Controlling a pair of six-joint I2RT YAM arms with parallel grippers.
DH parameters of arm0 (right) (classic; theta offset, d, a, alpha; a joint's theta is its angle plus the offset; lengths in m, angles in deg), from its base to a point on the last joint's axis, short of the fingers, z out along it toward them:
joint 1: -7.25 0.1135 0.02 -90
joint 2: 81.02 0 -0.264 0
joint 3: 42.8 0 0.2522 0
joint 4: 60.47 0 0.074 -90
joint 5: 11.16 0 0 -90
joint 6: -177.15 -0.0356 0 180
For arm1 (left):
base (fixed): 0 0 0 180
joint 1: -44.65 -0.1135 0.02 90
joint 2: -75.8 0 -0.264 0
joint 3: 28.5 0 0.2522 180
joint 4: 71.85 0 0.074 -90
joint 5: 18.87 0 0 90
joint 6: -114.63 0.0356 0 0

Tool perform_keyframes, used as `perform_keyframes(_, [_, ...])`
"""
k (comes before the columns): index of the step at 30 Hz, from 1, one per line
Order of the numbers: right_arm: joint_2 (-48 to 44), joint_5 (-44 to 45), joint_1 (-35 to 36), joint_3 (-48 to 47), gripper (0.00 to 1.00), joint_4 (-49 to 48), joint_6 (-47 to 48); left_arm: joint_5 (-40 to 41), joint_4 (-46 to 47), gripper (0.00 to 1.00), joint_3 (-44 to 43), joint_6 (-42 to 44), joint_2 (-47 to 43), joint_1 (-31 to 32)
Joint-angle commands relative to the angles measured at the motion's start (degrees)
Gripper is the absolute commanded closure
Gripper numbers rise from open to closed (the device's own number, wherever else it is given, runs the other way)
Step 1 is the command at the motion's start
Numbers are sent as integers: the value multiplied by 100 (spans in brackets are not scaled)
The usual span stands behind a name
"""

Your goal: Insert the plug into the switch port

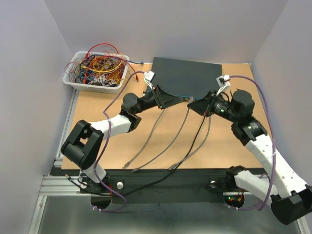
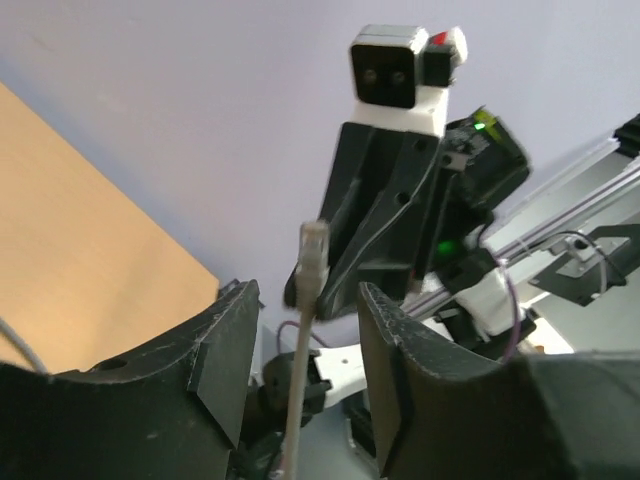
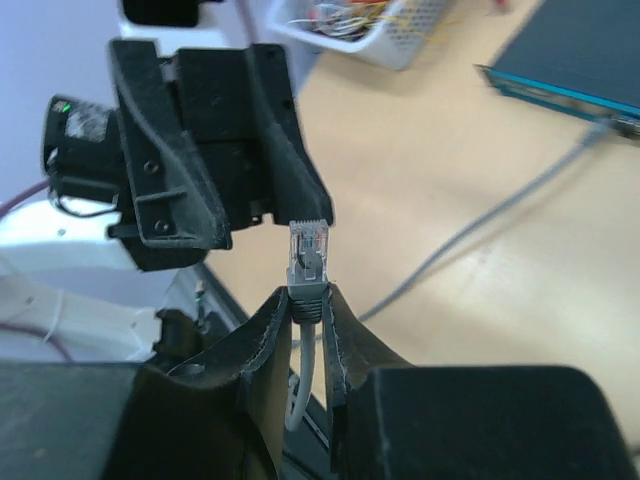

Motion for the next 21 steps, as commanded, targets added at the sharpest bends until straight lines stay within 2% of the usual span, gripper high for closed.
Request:
perform_keyframes(1, [-180,2112,15,-1031,100,2140,616,-131,1504,44,87,1162,-455,-123])
perform_keyframes(4, [-4,3004,14,-1409,100,2935,775,36,589,44,96,1674,-604,-140])
perform_keyframes(5, [231,3641,14,-1488,100,3364,810,141,359,44,35,1963,-623,-158])
perform_keyframes(9, [839,4699,-91,-1700,100,4079,986,563,-1152,45,-220,2790,-719,-149])
perform_keyframes(10, [1066,4746,-213,-1674,100,4071,1056,825,-1729,45,-343,3175,-745,-149])
perform_keyframes(12, [1331,4852,-319,-1586,100,4071,1039,1195,-2295,46,-449,3555,-763,-149])
perform_keyframes(13, [1628,4852,-389,-1534,99,4028,1048,1788,-2768,47,-536,3852,-755,-149])
perform_keyframes(14, [1822,4869,-425,-1533,99,4018,1031,1794,-3007,48,-572,3951,-755,-149])
perform_keyframes(16, [2339,4835,-547,-1463,100,3879,1039,2312,-3464,49,-581,4205,-720,-149])
perform_keyframes(21, [3098,4624,-1057,-1462,100,3588,1180,2550,-3660,50,-380,4453,-658,-158])
